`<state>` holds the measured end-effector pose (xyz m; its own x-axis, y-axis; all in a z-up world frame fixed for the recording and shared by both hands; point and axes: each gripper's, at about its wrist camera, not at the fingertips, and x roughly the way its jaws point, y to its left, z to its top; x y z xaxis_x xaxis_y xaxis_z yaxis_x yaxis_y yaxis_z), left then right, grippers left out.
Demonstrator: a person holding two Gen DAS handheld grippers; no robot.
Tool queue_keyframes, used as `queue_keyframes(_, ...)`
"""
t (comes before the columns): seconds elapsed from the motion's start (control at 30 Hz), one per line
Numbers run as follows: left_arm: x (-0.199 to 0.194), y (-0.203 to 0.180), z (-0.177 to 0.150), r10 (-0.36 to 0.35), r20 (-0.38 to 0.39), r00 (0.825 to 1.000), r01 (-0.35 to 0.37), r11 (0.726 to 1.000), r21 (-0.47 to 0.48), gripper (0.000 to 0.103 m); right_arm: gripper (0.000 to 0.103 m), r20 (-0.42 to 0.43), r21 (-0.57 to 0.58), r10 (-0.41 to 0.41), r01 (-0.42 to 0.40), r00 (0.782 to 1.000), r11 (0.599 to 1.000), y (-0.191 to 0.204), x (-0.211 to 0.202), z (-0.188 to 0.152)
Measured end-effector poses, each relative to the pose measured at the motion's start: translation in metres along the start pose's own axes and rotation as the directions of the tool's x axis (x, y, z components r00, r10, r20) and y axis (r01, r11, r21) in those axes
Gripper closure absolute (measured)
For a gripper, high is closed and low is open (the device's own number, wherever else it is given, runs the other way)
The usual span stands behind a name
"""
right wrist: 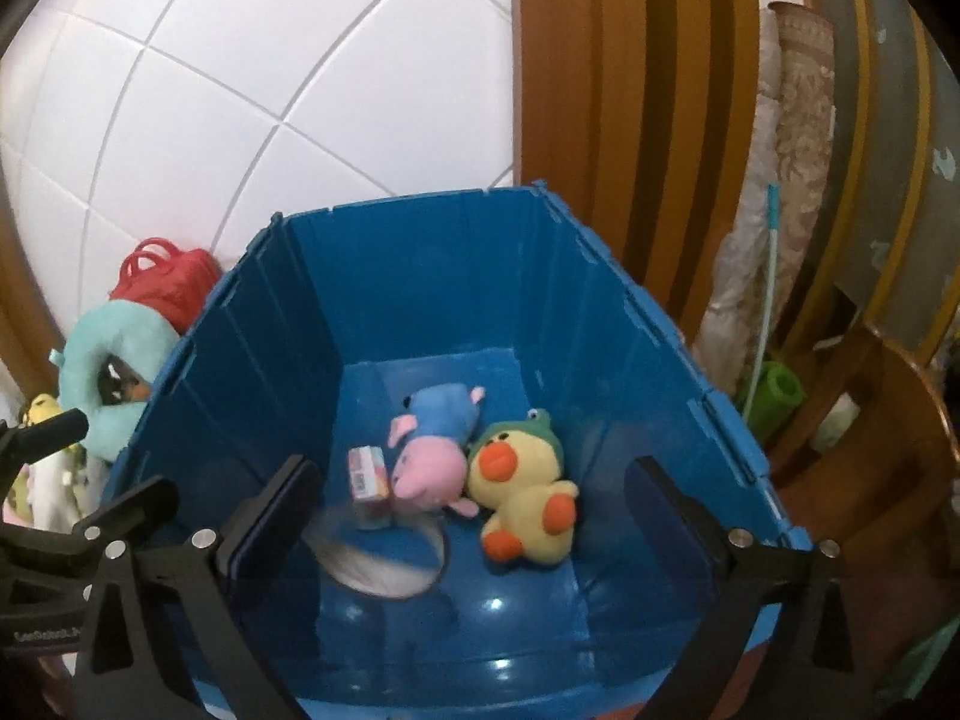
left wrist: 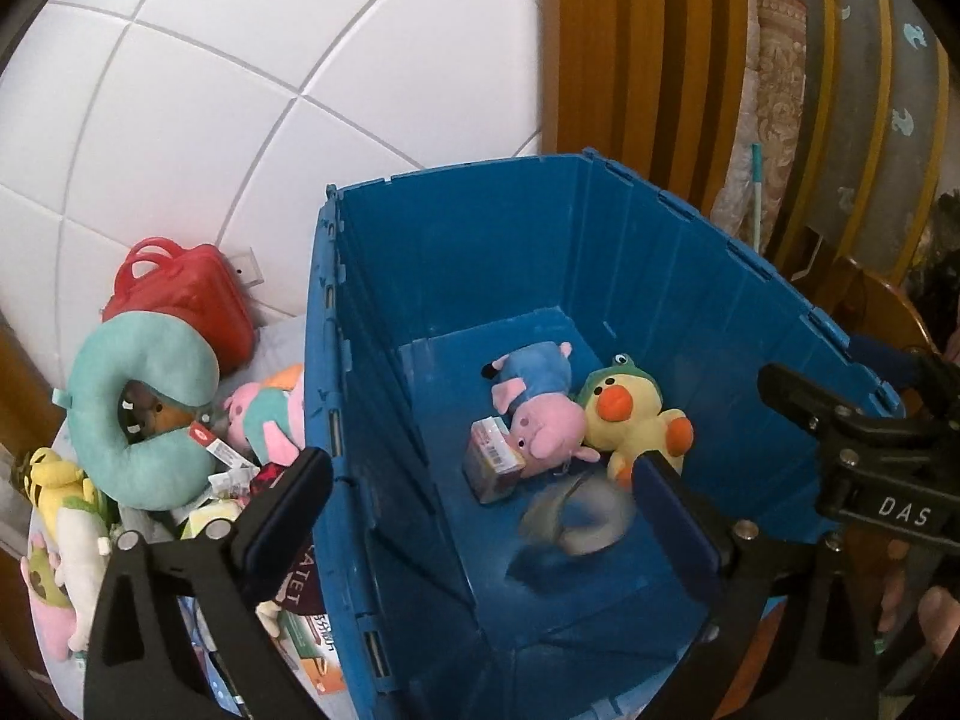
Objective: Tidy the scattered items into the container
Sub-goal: 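Open both grippers to drop the wipes packet and tape roll into the crate, then move both grippers back over the items on the table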
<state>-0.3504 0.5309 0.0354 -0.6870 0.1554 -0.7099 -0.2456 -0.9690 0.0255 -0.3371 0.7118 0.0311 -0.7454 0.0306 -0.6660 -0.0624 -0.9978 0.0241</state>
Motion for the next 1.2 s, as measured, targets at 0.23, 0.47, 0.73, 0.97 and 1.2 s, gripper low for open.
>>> queue_keyframes(0.23,-0.013,0.002,-0.010,-0.010,0.012,1.000,0.010,1.000,0.005,0.002,0.000,0.016,0.021,-0.006,0.005,1.000,1.000,0.000,-0.014,-0.010)
queue_keyframes(0.47,-0.040,0.012,-0.036,-0.012,0.038,0.999,0.012,1.000,0.000,0.002,0.000,0.050,0.038,0.014,-0.016,0.999,0.999,0.007,-0.040,-0.029)
queue_keyframes(0.73,-0.075,0.038,-0.074,-0.011,0.072,0.997,0.013,1.000,-0.022,0.002,0.000,0.073,0.041,0.046,-0.049,0.996,0.998,0.031,-0.069,-0.059)
queue_keyframes(0.97,-0.105,0.081,-0.107,0.003,0.090,0.996,-0.001,1.000,-0.028,0.002,0.000,0.076,0.031,0.062,-0.065,0.995,0.997,0.075,-0.088,-0.081)
queue_keyframes(1.2,-0.129,0.152,-0.153,0.039,0.067,0.997,-0.036,0.998,-0.048,0.002,0.000,0.080,0.014,0.095,-0.096,0.992,0.995,0.152,-0.106,-0.109)
